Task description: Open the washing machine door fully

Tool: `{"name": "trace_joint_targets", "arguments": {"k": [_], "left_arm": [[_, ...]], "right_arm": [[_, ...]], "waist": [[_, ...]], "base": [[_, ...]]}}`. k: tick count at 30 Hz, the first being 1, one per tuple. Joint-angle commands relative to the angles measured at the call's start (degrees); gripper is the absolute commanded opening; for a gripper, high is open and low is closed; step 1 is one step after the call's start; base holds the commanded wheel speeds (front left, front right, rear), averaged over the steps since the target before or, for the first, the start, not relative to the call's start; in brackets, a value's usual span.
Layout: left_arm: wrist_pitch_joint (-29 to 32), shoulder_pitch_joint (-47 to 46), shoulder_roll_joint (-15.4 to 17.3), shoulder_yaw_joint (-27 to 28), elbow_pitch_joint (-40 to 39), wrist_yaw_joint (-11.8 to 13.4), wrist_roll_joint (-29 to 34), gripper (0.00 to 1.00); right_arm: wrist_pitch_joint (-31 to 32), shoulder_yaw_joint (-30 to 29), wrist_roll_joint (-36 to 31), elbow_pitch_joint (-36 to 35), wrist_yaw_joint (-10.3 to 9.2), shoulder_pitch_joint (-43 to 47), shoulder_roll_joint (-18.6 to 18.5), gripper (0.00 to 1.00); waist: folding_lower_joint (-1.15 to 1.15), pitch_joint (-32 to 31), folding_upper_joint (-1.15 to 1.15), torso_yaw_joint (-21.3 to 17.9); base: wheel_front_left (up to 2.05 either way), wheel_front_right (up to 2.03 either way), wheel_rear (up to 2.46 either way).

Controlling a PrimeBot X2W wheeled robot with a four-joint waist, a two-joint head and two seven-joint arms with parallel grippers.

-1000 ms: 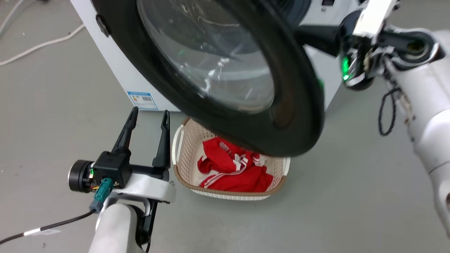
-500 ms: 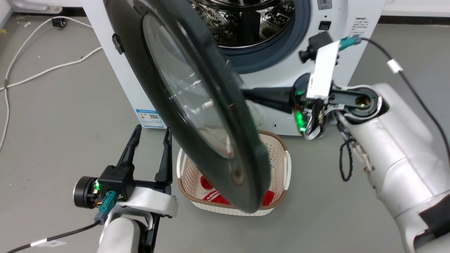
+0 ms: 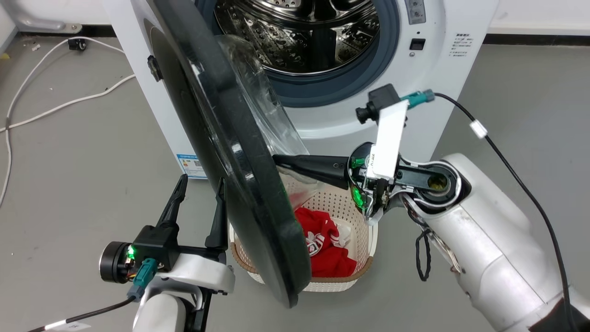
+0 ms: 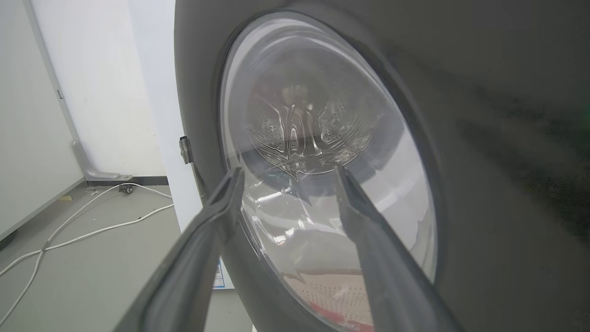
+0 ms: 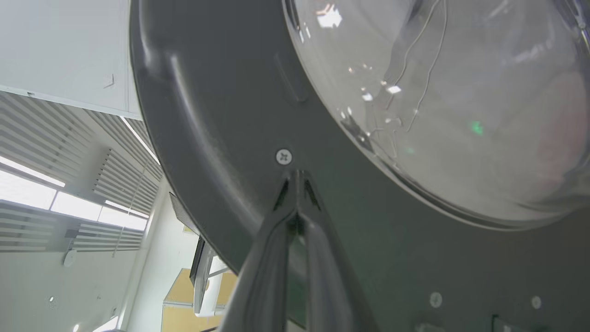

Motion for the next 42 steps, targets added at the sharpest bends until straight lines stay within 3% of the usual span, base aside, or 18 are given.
{"name": "trace_joint_targets", "arguments": {"k": [1, 11, 12, 13, 18, 24, 28, 32, 36, 38, 42], "left_arm": [[-0.2, 0.6, 0.0, 0.0, 0.1, 0.3, -0.1, 1.00], [-0.2, 1.5, 0.0, 0.9, 0.1, 0.2, 0.5, 1.00], [-0.2, 1.7, 0.0, 1.0, 0.1, 0.2, 0.6, 1.00], [-0.2, 1.9, 0.0, 1.2, 0.1, 0.1, 0.7, 1.00], [-0.2, 2.7, 0.0, 1.6, 0.3, 0.0, 0.8, 1.00], [-0.2, 3.9, 0.0, 1.6, 0.6, -0.1, 1.0, 1.00], [-0.2, 4.5, 0.0, 1.7, 0.7, -0.2, 1.0, 1.00], [-0.2, 4.6, 0.0, 1.6, 0.7, -0.3, 1.1, 1.00], [-0.2, 4.7, 0.0, 1.6, 0.5, -0.3, 1.1, 1.00], [-0.2, 4.7, 0.0, 1.6, 0.5, -0.3, 1.1, 1.00], [-0.2, 4.7, 0.0, 1.8, 0.6, -0.3, 1.1, 1.00]], "right_arm": [[-2.2, -0.6, -0.3, -0.9, 0.00, 1.7, -0.5, 0.00], [-24.7, -8.8, -4.0, -7.0, 0.00, 11.6, -5.0, 0.01], [-26.7, -9.5, -4.6, -7.4, 0.00, 12.8, -5.5, 0.43], [-28.9, -10.1, -5.3, -8.2, 0.00, 14.2, -5.8, 1.00], [-40.4, -12.3, -11.1, -11.5, 0.00, 20.9, -7.9, 1.00], [-55.1, -10.5, -25.2, -11.7, 0.00, 28.3, -10.3, 1.00], [-58.7, -12.8, -36.9, -8.9, 0.00, 31.6, -10.8, 1.00], [-59.0, -24.5, -55.3, -10.0, 0.00, 34.7, -7.9, 1.00], [-59.0, -36.1, -76.2, -17.8, 0.00, 39.3, -2.4, 1.00], [-59.0, -39.6, -85.5, -22.7, -0.01, 41.4, -0.5, 1.00], [-59.0, -42.1, -96.4, -30.4, -0.01, 45.0, 2.4, 1.00]], "waist": [[0.01, -0.3, 0.00, -0.2], [0.01, -1.6, 0.00, -1.4], [0.01, -1.8, 0.00, -1.4], [0.01, -1.9, 0.00, -1.5], [0.01, -2.9, 0.00, -1.5], [0.01, -4.1, 0.00, -1.5], [0.01, -4.6, 0.00, -1.8], [0.01, -4.8, 0.00, -1.9], [0.01, -4.9, 0.00, -1.9], [0.01, -4.9, 0.00, -1.9], [0.01, -4.9, 0.00, -1.8]], "base": [[0.00, 0.00, 0.00], [0.00, 0.00, 0.00], [0.00, 0.00, 0.00], [0.00, 0.00, 0.00], [0.00, 0.00, 0.00], [0.00, 0.00, 0.00], [0.00, 0.00, 0.00], [0.00, 0.00, 0.00], [0.00, 0.00, 0.00], [0.00, 0.00, 0.00], [0.00, 0.00, 0.00]]}}
